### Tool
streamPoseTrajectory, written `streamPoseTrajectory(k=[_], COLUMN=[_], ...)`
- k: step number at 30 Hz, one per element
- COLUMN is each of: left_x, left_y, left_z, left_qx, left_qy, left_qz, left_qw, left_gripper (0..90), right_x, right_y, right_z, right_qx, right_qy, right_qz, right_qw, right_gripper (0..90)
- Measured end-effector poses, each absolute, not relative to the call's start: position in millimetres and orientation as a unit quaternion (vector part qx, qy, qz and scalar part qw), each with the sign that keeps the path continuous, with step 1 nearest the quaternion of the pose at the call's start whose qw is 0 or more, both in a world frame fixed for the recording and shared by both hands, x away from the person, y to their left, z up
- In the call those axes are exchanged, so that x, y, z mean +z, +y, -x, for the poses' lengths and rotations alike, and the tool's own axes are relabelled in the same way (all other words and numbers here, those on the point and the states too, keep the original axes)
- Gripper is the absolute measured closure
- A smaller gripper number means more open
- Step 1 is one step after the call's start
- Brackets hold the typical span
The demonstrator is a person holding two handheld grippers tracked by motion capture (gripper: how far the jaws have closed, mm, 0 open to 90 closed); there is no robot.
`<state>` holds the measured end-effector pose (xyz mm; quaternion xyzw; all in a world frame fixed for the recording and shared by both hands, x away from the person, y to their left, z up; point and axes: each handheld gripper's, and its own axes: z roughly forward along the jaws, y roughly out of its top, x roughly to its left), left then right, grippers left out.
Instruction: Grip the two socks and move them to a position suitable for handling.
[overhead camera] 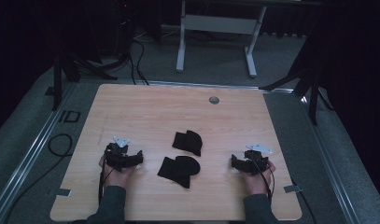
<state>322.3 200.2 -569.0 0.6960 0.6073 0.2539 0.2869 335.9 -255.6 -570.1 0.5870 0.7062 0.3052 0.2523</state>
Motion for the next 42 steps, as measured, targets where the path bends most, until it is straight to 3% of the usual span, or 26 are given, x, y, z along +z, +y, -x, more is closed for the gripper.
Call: streamPoseTrajectory(k=[11, 17, 19, 22, 26, 28, 42], left_x=[-567, -564, -562, -561, -560, -559, -547], left_y=[200, 199, 197, 196, 195, 195, 199], left_z=[-321, -321, -319, -319, -318, -316, -307], left_qx=[0.249, 0.239, 0.236, 0.233, 0.231, 0.227, 0.187], left_qy=[0.604, 0.604, 0.6, 0.598, 0.594, 0.592, 0.572], left_qz=[-0.702, -0.708, -0.712, -0.715, -0.719, -0.721, -0.725], left_qw=[0.285, 0.278, 0.277, 0.277, 0.278, 0.28, 0.335], left_gripper=[13.4, 16.3, 25.4, 27.8, 30.6, 36.6, 58.6], right_x=[-566, -562, -560, -560, -558, -558, -538], right_y=[-250, -247, -245, -244, -242, -240, -200], right_z=[-334, -333, -332, -331, -330, -329, -313], right_qx=[0.297, 0.297, 0.3, 0.301, 0.314, 0.318, 0.349], right_qy=[0.711, 0.726, 0.737, 0.74, 0.747, 0.753, 0.792], right_qz=[-0.589, -0.574, -0.56, -0.557, -0.548, -0.54, -0.46], right_qw=[0.243, 0.235, 0.229, 0.227, 0.21, 0.203, 0.2], right_gripper=[19.8, 34.9, 44.5, 49.4, 62.8, 68.5, 88.3])
